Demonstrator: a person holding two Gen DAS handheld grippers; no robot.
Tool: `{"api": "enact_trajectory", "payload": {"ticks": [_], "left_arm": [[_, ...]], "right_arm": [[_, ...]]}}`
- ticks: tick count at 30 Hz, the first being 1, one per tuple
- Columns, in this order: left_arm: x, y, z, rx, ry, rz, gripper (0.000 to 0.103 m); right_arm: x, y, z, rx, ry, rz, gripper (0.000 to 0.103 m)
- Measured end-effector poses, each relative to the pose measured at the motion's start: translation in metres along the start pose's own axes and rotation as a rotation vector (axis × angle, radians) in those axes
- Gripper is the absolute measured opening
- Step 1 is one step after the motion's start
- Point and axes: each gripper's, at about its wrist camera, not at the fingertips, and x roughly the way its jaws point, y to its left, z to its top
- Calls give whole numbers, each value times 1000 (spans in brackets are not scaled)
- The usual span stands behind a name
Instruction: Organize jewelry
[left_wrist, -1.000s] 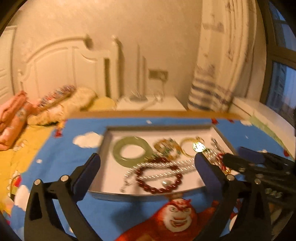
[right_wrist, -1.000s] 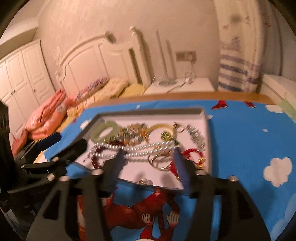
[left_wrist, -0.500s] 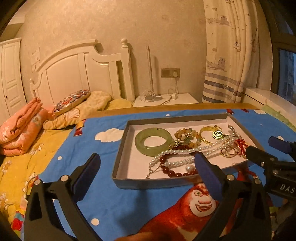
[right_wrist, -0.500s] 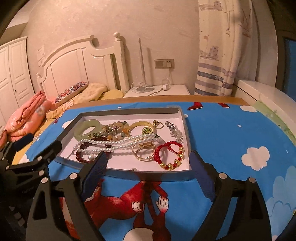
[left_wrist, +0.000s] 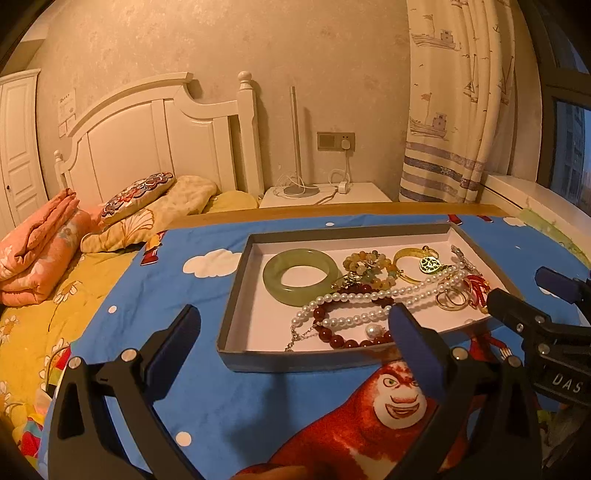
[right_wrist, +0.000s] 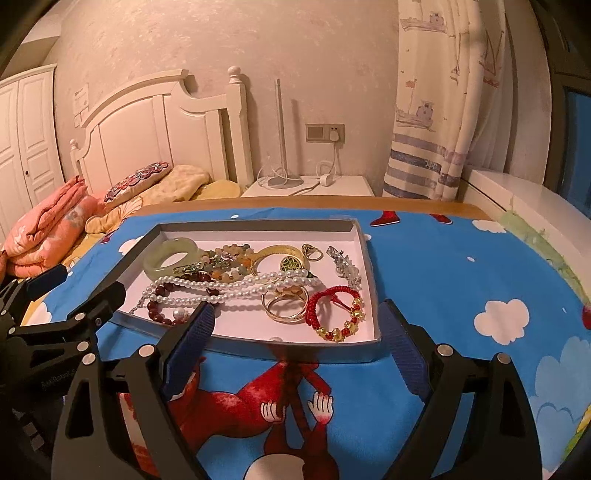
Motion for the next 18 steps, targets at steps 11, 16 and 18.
{"api": "enact_trajectory", "payload": {"ticks": [11,16,18], "left_arm": [[2,1,-2,-13,10,-4,101],[1,2,-2,-15,10,-4,101],[1,2,-1,-14,9,-3,101]], "right_arm": [[-2,0,0,-2,-4,-2,86],[-3,1,0,-9,-4,-2,86],[-3,1,0,-8,-4,-2,86]]}}
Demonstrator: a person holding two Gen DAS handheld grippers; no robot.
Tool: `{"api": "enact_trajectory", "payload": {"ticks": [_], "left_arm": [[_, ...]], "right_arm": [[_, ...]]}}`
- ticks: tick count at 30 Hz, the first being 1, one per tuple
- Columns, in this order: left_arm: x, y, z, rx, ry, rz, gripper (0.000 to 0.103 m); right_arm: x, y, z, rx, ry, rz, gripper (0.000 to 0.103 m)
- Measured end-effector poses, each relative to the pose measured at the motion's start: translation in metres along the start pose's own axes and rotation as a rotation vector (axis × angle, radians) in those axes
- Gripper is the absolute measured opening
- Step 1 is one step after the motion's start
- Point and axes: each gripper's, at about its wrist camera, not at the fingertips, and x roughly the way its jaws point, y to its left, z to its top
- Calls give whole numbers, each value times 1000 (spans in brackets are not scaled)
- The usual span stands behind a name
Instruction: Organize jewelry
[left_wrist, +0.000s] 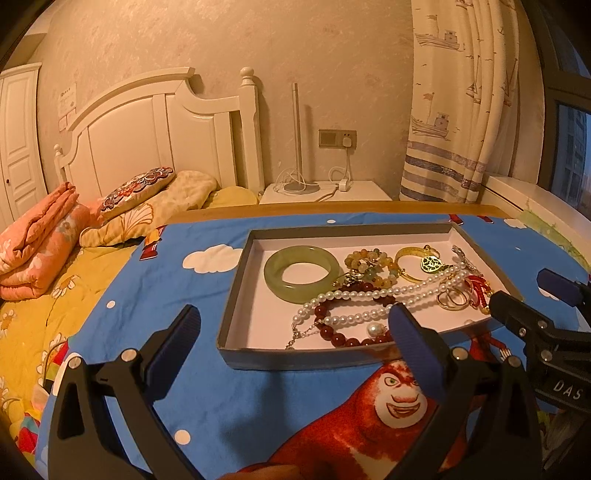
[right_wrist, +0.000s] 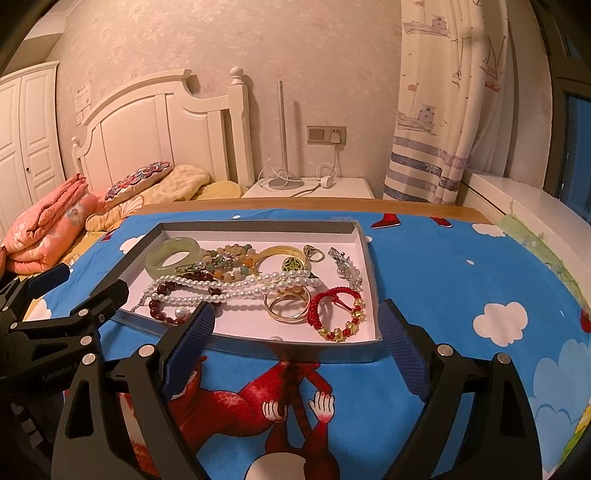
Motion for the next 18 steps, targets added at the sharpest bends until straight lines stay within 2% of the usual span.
{"api": "enact_trajectory", "payload": {"ticks": [18], "left_arm": [[0,-2,-1,4,-2,-11,101]], "right_arm": [[-2,0,1,-3,-5,-2,86]]}}
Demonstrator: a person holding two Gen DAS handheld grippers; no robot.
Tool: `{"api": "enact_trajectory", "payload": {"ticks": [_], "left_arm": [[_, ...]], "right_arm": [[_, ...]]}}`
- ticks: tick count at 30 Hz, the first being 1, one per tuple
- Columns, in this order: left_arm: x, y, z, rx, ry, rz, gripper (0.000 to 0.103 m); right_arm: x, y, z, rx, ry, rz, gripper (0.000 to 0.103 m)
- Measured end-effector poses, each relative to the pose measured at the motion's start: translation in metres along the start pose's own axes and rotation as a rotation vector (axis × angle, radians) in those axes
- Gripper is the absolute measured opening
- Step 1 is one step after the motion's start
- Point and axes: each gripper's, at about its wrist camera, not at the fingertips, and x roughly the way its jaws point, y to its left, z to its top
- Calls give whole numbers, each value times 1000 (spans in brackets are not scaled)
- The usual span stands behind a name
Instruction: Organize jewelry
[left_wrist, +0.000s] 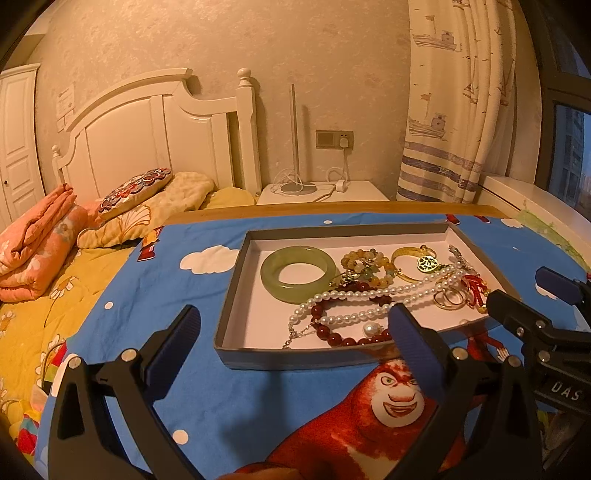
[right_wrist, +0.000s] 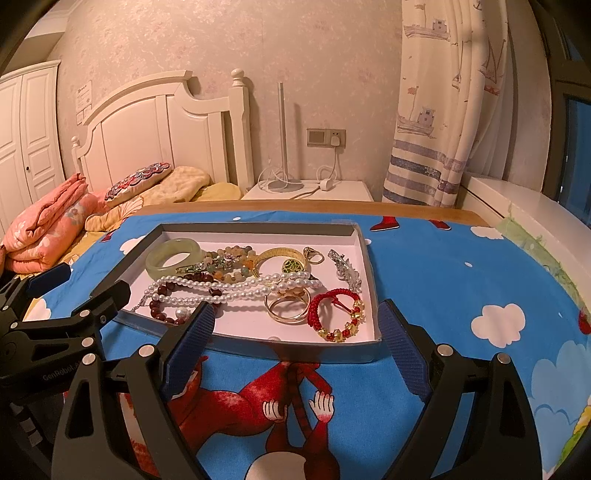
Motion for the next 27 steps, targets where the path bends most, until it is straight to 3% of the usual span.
{"api": "enact_trajectory", "payload": {"ticks": [27], "left_arm": [[-7,2,1,-15,-30,-17,101]], "right_arm": [[-1,1,-1,-3,-2,-1,86]]}}
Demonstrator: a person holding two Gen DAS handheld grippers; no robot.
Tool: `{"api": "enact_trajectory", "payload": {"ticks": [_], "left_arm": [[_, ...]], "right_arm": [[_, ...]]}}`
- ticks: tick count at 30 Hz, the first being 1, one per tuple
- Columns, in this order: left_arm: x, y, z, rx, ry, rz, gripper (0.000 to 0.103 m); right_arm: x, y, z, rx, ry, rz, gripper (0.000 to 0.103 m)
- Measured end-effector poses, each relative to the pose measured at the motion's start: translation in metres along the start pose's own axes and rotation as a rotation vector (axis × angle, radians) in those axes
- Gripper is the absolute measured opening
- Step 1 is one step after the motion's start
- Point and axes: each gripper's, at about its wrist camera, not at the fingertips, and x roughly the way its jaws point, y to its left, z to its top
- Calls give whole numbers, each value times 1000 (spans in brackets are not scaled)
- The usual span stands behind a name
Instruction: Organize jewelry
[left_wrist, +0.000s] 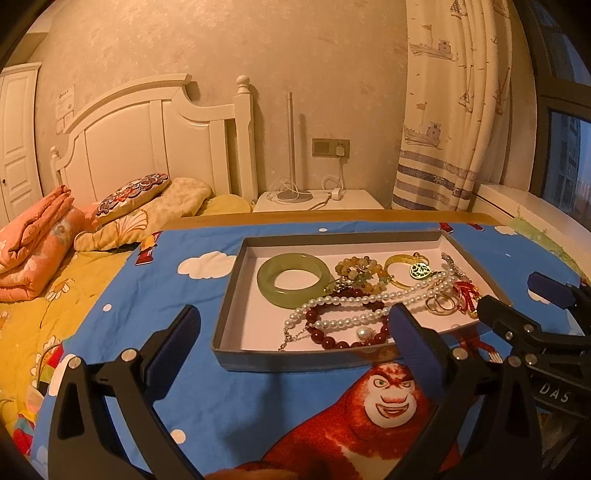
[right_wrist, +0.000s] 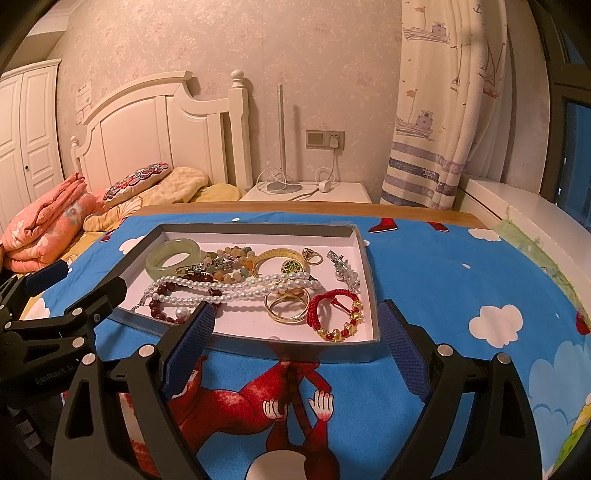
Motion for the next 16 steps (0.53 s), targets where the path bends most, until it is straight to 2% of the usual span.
{"api": "enact_trajectory", "payload": {"ticks": [3,6,8,11,13,16], "left_arm": [[3,2,0,-10,13,15,101],[2,9,0,-45,7,-1,101],[6,13,0,-64,36,-19,101],[17,10,-4,-42,194,-47,101],[16,6,-13,-4,253,-29,101],[16,8,-26,13,322,-18,101]], "right_arm": [[0,0,0,0,1,0,86],[0,-1,1,4,4,0,86],[0,-4,2,12,13,4,86],[-1,-4,-1,8,52,12,86],[0,0,-6,-15,102,16,86],[8,8,-19,-66,223,12,86]]}}
